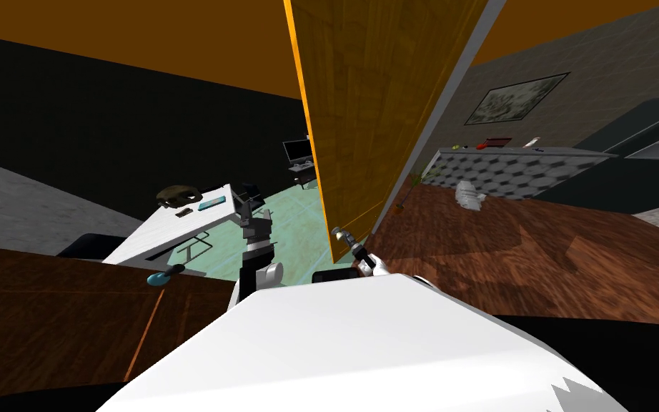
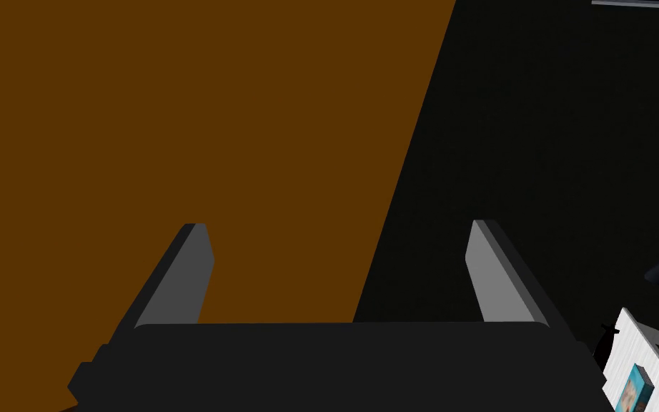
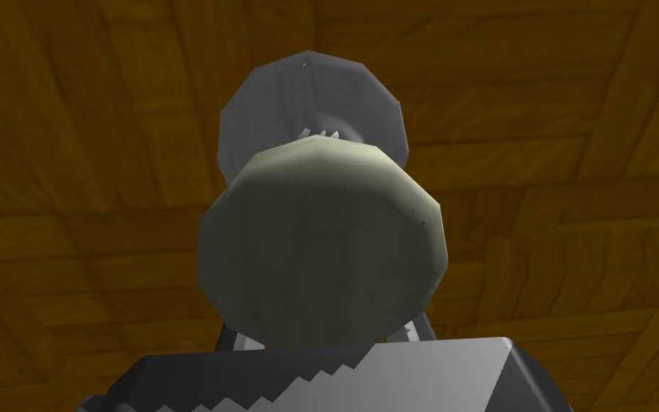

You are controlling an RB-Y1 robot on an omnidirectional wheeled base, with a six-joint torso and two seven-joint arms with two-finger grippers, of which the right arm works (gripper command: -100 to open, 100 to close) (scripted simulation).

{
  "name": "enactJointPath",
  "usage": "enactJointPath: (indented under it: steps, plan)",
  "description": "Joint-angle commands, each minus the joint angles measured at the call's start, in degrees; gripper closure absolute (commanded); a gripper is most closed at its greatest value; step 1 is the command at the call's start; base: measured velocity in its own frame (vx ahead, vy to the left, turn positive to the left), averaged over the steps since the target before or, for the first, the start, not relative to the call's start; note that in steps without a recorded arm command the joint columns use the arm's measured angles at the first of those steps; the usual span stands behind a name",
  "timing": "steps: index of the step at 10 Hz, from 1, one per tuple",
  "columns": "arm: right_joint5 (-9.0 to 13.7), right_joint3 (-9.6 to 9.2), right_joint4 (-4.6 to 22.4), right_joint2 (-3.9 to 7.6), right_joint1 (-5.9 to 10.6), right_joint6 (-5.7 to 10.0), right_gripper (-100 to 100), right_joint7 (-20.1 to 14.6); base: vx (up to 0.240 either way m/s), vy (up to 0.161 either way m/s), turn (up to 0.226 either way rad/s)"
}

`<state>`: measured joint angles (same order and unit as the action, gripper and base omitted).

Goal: Push the door open

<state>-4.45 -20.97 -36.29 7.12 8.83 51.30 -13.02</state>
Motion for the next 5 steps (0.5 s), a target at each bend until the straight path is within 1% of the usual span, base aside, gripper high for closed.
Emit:
enactJointPath:
  steps: [1,2,3,4,5]
  plan:
    - [0.4,-0.33,0.0,-0.40,0.54,0.39,100,-1.6,0.025,0.022,-0.028]
    - [1.3,-0.78,0.3,-0.54,0.77,0.26,100,-3.9,0.032,0.025,-0.041]
    - [2.2,-1.23,0.5,-0.69,0.99,0.13,100,-5.3,0.037,0.043,-0.061]
    - [2.2,-1.23,0.5,-0.69,0.99,0.13,100,-6.4,0.031,0.036,-0.029]
    - [3.1,-1.68,0.7,-0.83,1.22,0.00,100,-8.4,0.042,0.041,-0.035]
